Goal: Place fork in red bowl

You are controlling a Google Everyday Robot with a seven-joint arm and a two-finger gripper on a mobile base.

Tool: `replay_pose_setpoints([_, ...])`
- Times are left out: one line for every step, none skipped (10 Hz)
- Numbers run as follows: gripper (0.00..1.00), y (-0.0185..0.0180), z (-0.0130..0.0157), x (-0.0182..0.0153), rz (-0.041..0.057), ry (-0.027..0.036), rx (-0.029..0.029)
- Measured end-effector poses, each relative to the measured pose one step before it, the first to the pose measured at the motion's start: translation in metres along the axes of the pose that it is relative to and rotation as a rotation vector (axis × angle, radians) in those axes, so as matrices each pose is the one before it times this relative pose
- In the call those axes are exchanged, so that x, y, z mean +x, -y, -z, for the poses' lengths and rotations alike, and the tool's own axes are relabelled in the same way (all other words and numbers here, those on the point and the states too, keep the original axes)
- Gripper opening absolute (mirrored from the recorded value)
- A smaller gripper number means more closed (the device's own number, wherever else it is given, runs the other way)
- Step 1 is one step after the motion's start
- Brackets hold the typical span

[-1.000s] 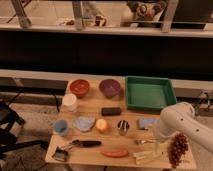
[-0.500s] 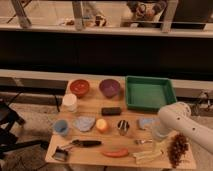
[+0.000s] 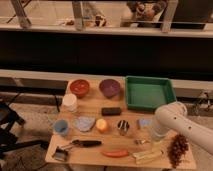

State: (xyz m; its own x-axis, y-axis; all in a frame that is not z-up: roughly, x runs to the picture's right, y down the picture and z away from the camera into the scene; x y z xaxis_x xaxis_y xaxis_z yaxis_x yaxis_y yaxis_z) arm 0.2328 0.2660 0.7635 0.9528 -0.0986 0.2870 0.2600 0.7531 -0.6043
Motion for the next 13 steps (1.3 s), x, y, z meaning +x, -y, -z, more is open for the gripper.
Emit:
replay_pose_setpoints([0.69, 0.00162, -0.00176, -0.00024, -0.00043, -0.0007, -0.00112])
replay_pose_setpoints([0.69, 0.00182, -0.00161, -0.00041, -0.00004, -0.00049, -0.0008])
replay_pose_setpoints([0.69, 0.00124, -0.00162, 0.00023, -0.00121, -0.00034, -0.00125])
replay_pose_setpoints([0.69, 0.00104, -0.00218, 0.00116, -0.00412, 0.00049, -0.00181])
replay_pose_setpoints([0.69, 0.00154, -0.00164, 0.00182, -0.00727, -0.00065, -0.00051])
replay_pose_setpoints([0.69, 0.00223, -0.00141, 0.00204, -0.01073, 0.00057, 0.00061])
replay_pose_setpoints([0.69, 0.00154, -0.00127, 0.00157, -0.00999, 0.00193, 0.00023])
replay_pose_setpoints([0.69, 0.00083, -0.00065, 0.00273, -0.01264, 0.00126, 0.00006])
replay_pose_setpoints([0.66, 0.00019, -0.00066, 0.00329, -0.01494, 0.00124, -0.00036])
replay_pose_setpoints([0.61, 0.00053, -0.00029, 0.00134, -0.00707, 0.00107, 0.0003])
replay_pose_setpoints([0.6, 0.00006, -0.00046, 0.00134, -0.00657, 0.00083, -0.0013])
replay_pose_setpoints([0.6, -0.00012, -0.00072, 0.00166, -0.0075, 0.00231, -0.0008])
replay_pose_setpoints([0.6, -0.00031, -0.00102, 0.00091, -0.00316, 0.00138, -0.00233])
